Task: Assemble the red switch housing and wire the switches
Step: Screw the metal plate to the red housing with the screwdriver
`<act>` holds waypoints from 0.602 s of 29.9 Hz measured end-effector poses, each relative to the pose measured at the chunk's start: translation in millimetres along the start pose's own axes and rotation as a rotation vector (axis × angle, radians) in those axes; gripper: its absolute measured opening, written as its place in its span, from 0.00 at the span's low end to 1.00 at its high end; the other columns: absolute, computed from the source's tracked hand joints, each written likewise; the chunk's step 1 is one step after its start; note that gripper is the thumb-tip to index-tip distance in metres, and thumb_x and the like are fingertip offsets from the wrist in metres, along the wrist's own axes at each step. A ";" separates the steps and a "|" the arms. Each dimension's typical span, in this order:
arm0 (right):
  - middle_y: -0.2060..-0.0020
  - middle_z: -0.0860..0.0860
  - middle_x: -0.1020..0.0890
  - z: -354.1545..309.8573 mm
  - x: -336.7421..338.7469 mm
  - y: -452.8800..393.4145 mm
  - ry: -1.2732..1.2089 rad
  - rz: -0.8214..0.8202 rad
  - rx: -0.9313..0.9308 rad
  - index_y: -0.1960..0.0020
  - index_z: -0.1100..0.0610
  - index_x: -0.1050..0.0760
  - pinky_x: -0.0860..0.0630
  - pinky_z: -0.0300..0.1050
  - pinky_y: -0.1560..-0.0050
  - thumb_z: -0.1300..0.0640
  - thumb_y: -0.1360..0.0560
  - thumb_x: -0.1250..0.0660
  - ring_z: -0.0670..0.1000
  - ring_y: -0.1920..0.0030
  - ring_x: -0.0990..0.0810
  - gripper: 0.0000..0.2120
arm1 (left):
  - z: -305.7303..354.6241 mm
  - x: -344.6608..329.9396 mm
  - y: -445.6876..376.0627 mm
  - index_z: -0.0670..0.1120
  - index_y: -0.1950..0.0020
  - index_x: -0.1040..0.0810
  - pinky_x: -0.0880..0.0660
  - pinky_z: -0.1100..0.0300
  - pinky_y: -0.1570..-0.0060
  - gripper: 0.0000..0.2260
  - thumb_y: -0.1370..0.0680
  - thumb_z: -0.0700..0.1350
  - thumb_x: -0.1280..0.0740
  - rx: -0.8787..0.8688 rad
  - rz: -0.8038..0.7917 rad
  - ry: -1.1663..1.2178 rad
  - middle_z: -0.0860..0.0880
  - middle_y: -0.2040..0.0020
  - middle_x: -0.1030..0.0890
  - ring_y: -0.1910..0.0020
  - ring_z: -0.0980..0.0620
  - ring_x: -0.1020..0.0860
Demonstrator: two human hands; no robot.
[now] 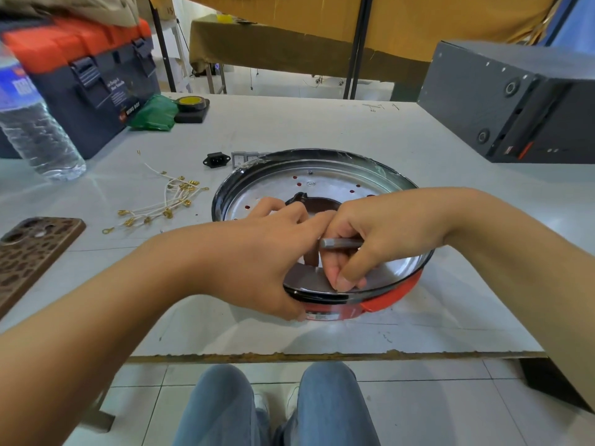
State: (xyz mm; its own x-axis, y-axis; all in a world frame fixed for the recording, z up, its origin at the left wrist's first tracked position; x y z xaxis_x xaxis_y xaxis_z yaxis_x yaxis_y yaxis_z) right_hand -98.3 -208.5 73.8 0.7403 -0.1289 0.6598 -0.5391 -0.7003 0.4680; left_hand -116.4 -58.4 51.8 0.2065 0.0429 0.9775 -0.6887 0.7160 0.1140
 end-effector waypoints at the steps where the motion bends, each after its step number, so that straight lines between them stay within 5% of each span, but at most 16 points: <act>1: 0.72 0.46 0.21 0.1 0.3 -0.1 0.001 0.010 0.001 0.64 0.53 0.21 0.29 0.34 0.61 0.63 0.28 0.30 0.40 0.69 0.25 0.08 | 1.6 1.4 -0.5 0.60 0.35 0.43 0.44 0.62 0.52 0.32 0.33 0.64 0.31 -0.023 0.027 -0.028 0.62 0.53 0.38 0.52 0.54 0.42; 5: 0.72 0.47 0.21 0.2 0.0 -0.8 0.019 0.035 0.007 0.65 0.51 0.22 0.30 0.32 0.61 0.63 0.29 0.30 0.39 0.69 0.25 0.10 | 4.8 8.8 -3.2 0.57 0.39 0.37 0.41 0.66 0.49 0.28 0.33 0.63 0.30 -0.075 0.033 -0.016 0.60 0.52 0.28 0.53 0.61 0.35; 9: 0.71 0.48 0.21 1.3 -0.1 -1.4 0.018 0.030 0.005 0.65 0.50 0.22 0.29 0.41 0.57 0.62 0.28 0.30 0.42 0.67 0.26 0.10 | 1.8 10.6 -7.2 0.60 0.41 0.36 0.46 0.78 0.48 0.28 0.35 0.64 0.29 -0.052 -0.051 0.040 0.61 0.51 0.29 0.46 0.71 0.43; 14: 0.71 0.47 0.21 2.9 -1.1 -0.1 -0.002 0.020 0.019 0.63 0.53 0.21 0.28 0.38 0.58 0.63 0.28 0.30 0.41 0.68 0.25 0.08 | 0.1 3.8 -9.1 0.62 0.40 0.38 0.32 0.57 0.47 0.29 0.36 0.65 0.30 0.051 -0.122 0.031 0.57 0.53 0.34 0.52 0.54 0.39; 18: 0.70 0.49 0.20 3.8 -0.4 0.0 -0.002 0.019 0.026 0.64 0.52 0.21 0.28 0.40 0.57 0.62 0.28 0.30 0.42 0.67 0.25 0.08 | 0.7 1.0 -10.2 0.59 0.41 0.37 0.36 0.55 0.41 0.26 0.34 0.60 0.29 0.030 -0.092 0.067 0.55 0.52 0.32 0.50 0.50 0.37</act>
State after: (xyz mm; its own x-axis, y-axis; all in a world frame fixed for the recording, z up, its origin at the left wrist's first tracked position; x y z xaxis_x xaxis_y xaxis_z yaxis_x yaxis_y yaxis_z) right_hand -97.1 -211.1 71.3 0.7309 -0.1434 0.6672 -0.5422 -0.7158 0.4401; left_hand -109.6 -66.1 51.8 0.3151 0.0248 0.9487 -0.6846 0.6983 0.2091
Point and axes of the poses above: each hand's wrist, its own y-axis away from the middle knuckle, its own x-axis out of the back of the hand, z = x × y, the point moved 2 cm from there along -y, towards the middle knuckle
